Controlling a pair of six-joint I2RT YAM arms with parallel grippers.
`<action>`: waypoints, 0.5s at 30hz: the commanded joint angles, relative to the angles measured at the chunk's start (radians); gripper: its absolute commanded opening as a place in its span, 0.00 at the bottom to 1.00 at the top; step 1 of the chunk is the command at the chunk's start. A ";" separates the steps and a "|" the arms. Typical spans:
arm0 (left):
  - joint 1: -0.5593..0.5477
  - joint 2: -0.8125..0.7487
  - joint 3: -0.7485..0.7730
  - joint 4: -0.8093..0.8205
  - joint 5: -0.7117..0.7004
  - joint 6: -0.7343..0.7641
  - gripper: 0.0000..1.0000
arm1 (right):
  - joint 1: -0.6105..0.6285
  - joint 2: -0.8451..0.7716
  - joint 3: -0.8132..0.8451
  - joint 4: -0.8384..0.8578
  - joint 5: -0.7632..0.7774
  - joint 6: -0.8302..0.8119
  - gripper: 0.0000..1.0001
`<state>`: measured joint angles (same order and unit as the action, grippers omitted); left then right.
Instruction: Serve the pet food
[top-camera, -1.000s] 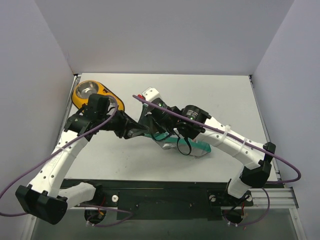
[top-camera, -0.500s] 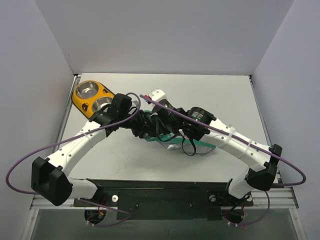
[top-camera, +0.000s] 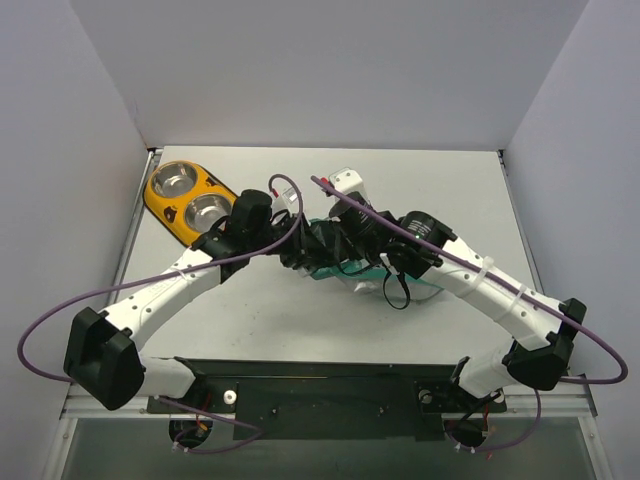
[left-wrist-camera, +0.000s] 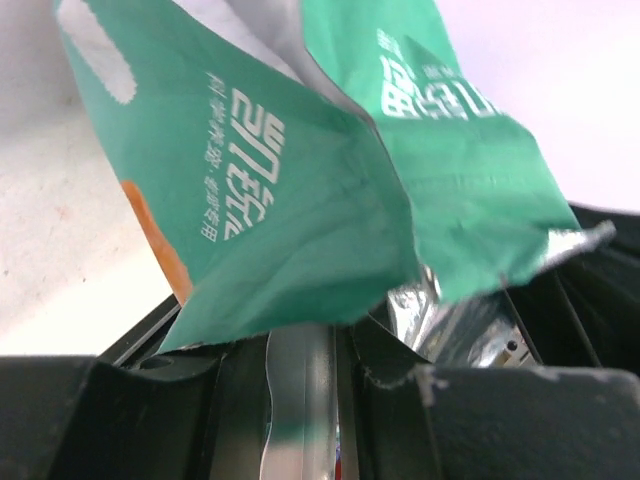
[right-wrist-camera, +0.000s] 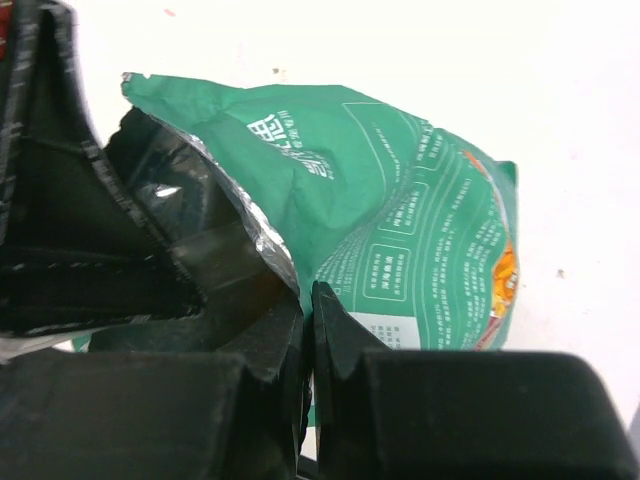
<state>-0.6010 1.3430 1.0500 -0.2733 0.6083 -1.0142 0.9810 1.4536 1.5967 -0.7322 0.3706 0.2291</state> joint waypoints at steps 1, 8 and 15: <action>-0.013 -0.039 0.025 0.129 0.002 0.065 0.00 | -0.036 -0.056 0.028 -0.093 0.310 0.010 0.00; -0.020 -0.004 0.019 0.256 0.028 -0.093 0.00 | 0.001 -0.036 0.117 -0.154 0.540 -0.060 0.00; -0.029 0.059 -0.001 0.511 0.128 -0.123 0.00 | -0.002 -0.035 0.118 -0.141 0.561 -0.094 0.00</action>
<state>-0.6312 1.3830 1.0515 0.0181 0.6937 -1.1221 0.9962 1.4399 1.6821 -0.8539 0.7673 0.1844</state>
